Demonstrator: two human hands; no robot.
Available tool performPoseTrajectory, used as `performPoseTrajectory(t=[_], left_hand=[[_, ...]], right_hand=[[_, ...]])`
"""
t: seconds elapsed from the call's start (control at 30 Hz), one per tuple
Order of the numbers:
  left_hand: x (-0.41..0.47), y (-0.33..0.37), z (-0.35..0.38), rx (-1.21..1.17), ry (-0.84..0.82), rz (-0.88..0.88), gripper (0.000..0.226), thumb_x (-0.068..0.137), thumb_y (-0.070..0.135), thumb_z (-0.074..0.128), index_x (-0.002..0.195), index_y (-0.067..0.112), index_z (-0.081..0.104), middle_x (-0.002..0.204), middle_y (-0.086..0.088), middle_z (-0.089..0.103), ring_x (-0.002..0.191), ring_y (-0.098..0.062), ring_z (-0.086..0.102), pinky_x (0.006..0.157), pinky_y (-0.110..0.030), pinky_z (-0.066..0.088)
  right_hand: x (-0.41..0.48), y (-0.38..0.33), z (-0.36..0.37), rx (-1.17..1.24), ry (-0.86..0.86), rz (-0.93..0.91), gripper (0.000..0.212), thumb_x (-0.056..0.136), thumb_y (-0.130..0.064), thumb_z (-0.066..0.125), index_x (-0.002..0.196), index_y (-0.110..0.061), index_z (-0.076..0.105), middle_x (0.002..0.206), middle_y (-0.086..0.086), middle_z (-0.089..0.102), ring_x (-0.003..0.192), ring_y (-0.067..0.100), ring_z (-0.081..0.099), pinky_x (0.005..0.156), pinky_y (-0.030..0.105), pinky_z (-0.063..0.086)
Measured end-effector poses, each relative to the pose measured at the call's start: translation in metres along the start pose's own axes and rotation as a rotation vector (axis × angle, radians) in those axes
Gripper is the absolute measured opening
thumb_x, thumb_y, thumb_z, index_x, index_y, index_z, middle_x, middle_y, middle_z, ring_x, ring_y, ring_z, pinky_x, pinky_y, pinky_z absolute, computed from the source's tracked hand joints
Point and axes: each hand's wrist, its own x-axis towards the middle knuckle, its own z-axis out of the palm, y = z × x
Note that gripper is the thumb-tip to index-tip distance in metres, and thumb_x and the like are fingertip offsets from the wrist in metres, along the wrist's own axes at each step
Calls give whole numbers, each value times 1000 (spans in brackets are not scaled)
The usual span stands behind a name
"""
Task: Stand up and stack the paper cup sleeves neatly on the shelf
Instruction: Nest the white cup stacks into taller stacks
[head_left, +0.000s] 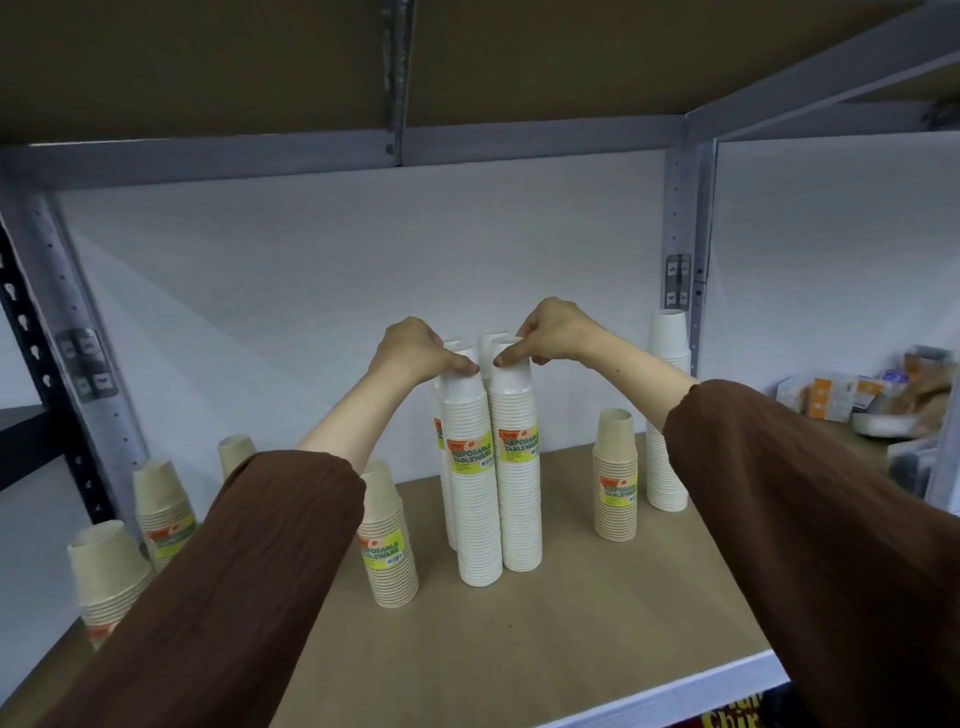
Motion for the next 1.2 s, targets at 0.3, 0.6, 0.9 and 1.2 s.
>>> performPoseTrajectory(t=[0.3,0.6,0.9,1.2], left_hand=[[-8,17,0,-129,174,209,37,76,29,70,105,6,64,108,-10,65,94,-21,59,77,-27,43],[-46,57,90,-58,16,508,22,83,17,59,100,8,67,104,-10,67,87,-19,59,73,-20,37],[-76,40,203,96,-289,516,21,85,18,51,98,6,62,109,-13,61,99,-31,60,82,-38,49],[-88,-2,267,225,-467,485,28,89,16,45,110,2,57,119,-14,54,108,-29,56,89,-36,47]], right_hand=[[-6,8,-27,-2,149,-26,35,80,-19,66,101,10,68,101,27,69,69,22,56,68,27,45],[-11,64,-74,-100,425,26,25,79,-11,67,100,3,70,109,18,70,101,30,64,85,31,49],[-7,114,-90,-142,553,103,45,78,-23,70,114,3,61,119,19,63,108,32,58,73,26,38],[3,142,-91,-170,472,109,65,77,-32,72,128,2,50,130,17,57,115,32,55,91,32,45]])
